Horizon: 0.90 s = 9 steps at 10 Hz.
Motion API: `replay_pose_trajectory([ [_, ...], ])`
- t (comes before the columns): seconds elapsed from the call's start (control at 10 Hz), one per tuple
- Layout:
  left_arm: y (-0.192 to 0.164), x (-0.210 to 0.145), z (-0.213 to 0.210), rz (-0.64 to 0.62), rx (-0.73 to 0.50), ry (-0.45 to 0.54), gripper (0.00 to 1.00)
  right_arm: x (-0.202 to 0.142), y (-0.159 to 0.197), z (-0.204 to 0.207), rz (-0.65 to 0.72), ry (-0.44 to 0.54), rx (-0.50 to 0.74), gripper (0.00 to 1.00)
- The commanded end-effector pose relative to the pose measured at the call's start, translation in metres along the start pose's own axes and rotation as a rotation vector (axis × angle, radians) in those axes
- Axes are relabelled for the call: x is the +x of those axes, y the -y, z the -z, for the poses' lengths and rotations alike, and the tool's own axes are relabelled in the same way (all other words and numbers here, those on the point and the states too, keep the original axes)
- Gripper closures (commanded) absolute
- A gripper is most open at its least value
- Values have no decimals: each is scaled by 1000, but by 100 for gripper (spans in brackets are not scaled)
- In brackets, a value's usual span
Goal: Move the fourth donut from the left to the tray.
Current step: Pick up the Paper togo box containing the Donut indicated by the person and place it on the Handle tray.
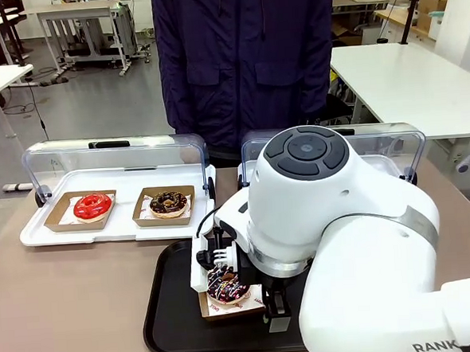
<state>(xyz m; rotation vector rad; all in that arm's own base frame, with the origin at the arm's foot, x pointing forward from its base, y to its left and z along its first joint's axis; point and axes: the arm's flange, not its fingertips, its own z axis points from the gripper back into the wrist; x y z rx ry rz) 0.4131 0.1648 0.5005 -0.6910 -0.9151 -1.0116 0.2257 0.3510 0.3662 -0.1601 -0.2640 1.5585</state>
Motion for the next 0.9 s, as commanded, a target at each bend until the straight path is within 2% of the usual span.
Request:
replay_pose_trajectory([
  [0.0,1,2,0,12,-5,15,0,3,0,0,-3,13,-13,0],
  [0.8,1,2,0,12,-5,15,0,3,0,0,-3,13,-13,0],
])
